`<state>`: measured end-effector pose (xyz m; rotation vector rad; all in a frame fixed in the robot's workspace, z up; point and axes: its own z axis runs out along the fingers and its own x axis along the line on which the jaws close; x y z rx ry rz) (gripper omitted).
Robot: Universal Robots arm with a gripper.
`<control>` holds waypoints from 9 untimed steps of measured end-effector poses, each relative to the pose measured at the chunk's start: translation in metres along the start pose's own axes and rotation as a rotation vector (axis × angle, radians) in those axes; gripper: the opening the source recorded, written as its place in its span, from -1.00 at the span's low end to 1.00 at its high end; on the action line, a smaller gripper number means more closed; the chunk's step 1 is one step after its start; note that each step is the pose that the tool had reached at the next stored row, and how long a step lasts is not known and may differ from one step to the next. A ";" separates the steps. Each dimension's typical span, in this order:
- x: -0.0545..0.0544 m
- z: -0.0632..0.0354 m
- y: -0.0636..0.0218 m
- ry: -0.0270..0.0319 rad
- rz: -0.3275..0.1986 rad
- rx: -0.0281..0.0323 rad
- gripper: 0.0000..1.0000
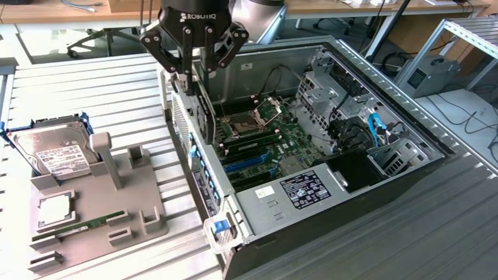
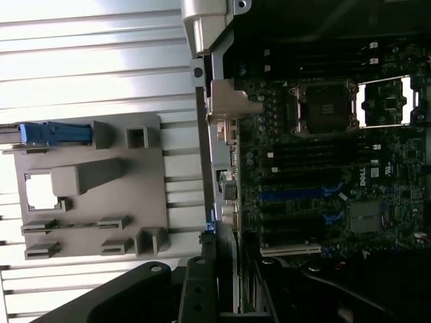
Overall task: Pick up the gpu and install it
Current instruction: 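Pick up the gpu and move the gpu toward the slot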
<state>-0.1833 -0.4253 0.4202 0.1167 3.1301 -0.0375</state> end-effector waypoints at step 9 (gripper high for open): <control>-0.014 0.0099 0.0013 0.0011 0.000 0.0001 -0.47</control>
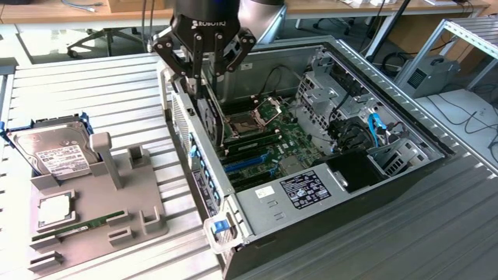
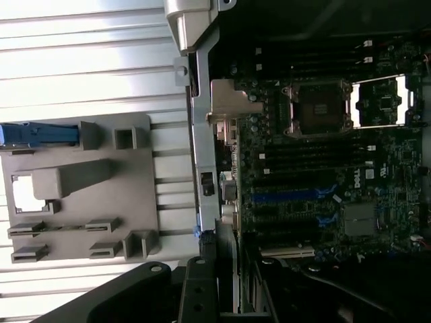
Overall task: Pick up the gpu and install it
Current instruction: 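Pick up the gpu and move the gpu toward the slot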
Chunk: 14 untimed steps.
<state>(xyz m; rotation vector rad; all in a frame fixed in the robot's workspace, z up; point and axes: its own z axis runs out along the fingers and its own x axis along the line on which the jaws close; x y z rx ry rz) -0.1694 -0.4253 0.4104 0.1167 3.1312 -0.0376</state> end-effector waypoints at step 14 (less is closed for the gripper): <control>-0.017 0.0205 0.0018 0.0011 0.000 0.0000 -0.47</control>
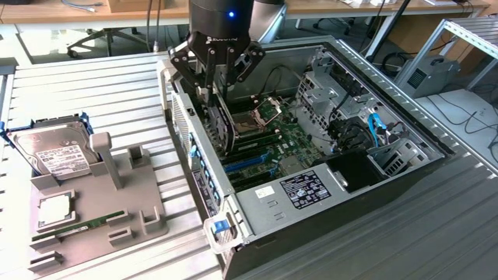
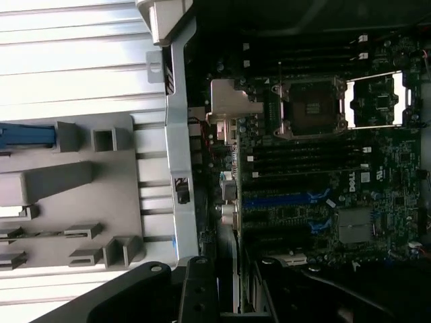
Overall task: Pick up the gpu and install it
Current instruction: 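Pick up the gpu and move the gpu toward the slot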
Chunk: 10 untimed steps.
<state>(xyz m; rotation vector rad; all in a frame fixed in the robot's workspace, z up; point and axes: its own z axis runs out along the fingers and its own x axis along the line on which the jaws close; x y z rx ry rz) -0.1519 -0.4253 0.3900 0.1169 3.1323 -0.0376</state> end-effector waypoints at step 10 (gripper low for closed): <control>-0.009 0.0127 0.0010 0.0013 0.000 0.0002 -0.47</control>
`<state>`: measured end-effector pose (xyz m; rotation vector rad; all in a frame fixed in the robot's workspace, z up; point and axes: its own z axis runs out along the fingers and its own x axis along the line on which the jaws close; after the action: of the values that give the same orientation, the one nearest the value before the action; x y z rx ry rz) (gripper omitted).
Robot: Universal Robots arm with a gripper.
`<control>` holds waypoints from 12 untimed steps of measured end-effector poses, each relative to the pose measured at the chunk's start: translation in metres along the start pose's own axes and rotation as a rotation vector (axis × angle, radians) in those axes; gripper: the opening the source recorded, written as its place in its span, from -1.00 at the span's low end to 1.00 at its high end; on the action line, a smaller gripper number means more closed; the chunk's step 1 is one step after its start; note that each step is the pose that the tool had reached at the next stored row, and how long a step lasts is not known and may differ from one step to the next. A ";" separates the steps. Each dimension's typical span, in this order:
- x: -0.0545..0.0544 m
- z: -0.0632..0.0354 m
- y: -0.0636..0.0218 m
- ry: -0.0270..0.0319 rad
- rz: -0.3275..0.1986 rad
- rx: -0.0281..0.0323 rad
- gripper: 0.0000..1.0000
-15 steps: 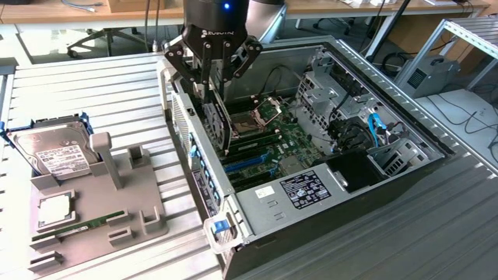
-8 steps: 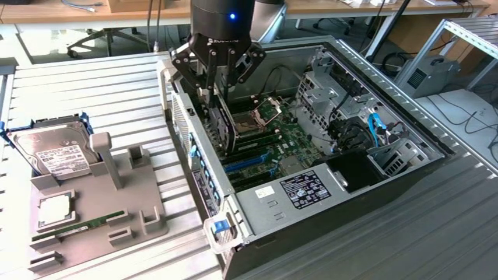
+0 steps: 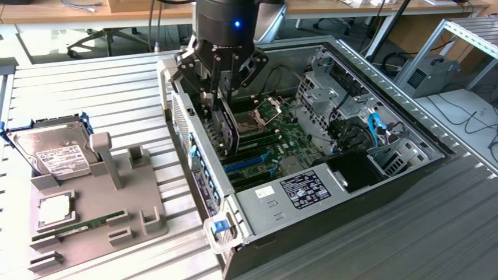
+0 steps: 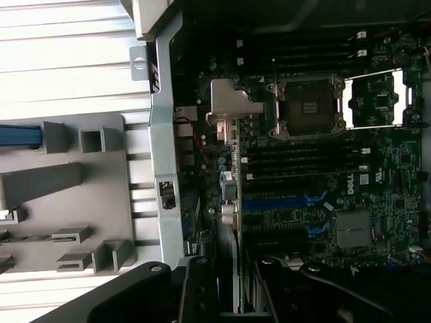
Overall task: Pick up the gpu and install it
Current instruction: 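Pick up the gpu and move the gpu toward the slot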
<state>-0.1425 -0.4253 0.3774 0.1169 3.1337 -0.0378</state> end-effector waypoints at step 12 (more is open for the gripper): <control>-0.012 0.0143 0.0013 0.0019 0.000 0.0000 -0.47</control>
<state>-0.1307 -0.4252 0.3631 0.1169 3.1356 -0.0378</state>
